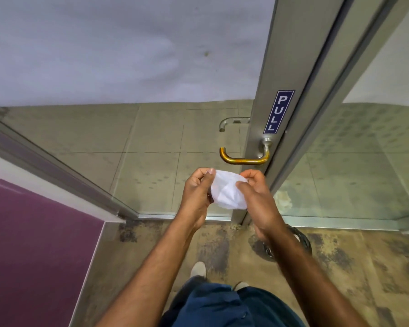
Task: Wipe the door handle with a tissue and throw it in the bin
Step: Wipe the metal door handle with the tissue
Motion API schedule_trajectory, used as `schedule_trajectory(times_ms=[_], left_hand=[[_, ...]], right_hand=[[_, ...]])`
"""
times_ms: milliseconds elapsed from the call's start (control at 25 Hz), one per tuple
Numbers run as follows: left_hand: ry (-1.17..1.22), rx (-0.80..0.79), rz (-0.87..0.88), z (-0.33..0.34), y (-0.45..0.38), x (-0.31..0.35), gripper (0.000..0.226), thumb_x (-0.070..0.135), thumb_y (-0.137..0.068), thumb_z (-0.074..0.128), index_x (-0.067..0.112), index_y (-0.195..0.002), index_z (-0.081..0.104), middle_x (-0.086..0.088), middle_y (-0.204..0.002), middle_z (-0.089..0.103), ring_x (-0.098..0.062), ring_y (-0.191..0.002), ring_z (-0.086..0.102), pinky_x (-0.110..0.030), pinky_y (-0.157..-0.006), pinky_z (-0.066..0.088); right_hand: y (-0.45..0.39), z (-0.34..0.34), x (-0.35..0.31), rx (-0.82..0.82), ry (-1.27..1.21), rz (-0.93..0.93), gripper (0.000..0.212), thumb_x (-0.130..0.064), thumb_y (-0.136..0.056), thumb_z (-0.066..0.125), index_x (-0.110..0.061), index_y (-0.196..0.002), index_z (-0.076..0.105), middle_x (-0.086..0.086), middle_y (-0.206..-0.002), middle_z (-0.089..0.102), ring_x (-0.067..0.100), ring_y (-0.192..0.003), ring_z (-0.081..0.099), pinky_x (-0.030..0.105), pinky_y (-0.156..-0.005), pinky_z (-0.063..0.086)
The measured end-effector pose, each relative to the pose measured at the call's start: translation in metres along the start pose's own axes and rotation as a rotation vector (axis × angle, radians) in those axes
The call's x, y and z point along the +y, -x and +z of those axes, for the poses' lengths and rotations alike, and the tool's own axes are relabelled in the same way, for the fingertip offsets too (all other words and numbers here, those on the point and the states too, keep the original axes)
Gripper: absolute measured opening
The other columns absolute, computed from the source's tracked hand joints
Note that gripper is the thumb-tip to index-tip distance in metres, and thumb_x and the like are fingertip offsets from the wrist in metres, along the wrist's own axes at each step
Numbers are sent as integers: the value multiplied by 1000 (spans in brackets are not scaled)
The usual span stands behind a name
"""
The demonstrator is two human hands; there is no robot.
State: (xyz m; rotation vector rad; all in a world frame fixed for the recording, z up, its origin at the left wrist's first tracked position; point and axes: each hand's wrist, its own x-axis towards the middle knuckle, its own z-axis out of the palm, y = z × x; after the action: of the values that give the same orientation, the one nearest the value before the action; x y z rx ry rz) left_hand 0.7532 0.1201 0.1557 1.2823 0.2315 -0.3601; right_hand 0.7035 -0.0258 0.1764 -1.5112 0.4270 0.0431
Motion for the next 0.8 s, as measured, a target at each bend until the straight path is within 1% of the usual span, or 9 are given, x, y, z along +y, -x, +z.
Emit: schedule_trajectory(times_ms=[120,200,280,360,480,520,600,680,800], left_hand=[[-138,126,99,6,-7,-3,15,26,-109,63,18,-97,67,-6,-92,72,-17,-83,69,-29,-59,55],[-162,165,168,4,-24,3,18,20,-108,63,19,-91,68,2,-81,69,-12,-72,62,-26,-54,47],[-190,151,193,5,-42,10,20,14,-108,62,20,-90,68,3,-81,68,-12,-73,59,-27,-59,45],[-244,140,213,4,-57,15,17,10,-106,64,20,-93,69,1,-88,70,-15,-80,61,-32,-68,50],[-361,114,231,-3,-75,15,10,9,-102,68,17,-100,73,-1,-96,75,-21,-90,70,-43,-84,59],[-402,103,238,-5,-78,15,14,7,-101,68,20,-98,73,3,-94,75,-17,-89,70,-43,-85,59],[-491,78,261,-11,-82,18,27,5,-98,69,31,-92,71,14,-90,74,-1,-82,67,-33,-81,57],[-580,62,300,-17,-84,22,26,6,-98,69,32,-94,71,17,-93,73,5,-84,65,-29,-82,55],[-686,53,418,-26,-82,33,16,12,-102,67,25,-107,73,10,-107,72,-7,-93,66,-37,-86,60]], right_hand=[[-6,0,-3,36,169,-192,30,-9,-104,50,-39,-100,51,-15,-96,61,-9,-81,61,10,-64,50],[-19,9,-13,140,397,-398,29,1,-102,47,-25,-100,60,-3,-102,55,-11,-88,56,4,-74,43],[-34,16,-21,221,563,-530,26,3,-100,47,-14,-102,67,0,-106,52,-4,-92,54,13,-84,43],[-47,23,-23,296,744,-584,19,-4,-100,53,-10,-110,68,5,-111,55,16,-97,57,32,-90,47],[-55,39,-16,482,1174,-587,27,-28,-99,58,-10,-115,68,13,-116,63,31,-98,59,43,-88,41],[-56,46,-12,528,1283,-569,32,-36,-99,56,-11,-115,68,14,-119,64,32,-99,58,44,-88,39],[-56,59,-7,555,1403,-516,38,-42,-100,52,-10,-114,67,14,-128,63,32,-107,57,47,-95,35],[-59,69,-4,570,1491,-474,32,-33,-104,49,-8,-116,65,15,-125,62,33,-107,56,47,-96,34],[-64,85,-4,600,1609,-364,30,-11,-104,34,-3,-111,62,18,-105,62,33,-97,58,47,-97,41]])
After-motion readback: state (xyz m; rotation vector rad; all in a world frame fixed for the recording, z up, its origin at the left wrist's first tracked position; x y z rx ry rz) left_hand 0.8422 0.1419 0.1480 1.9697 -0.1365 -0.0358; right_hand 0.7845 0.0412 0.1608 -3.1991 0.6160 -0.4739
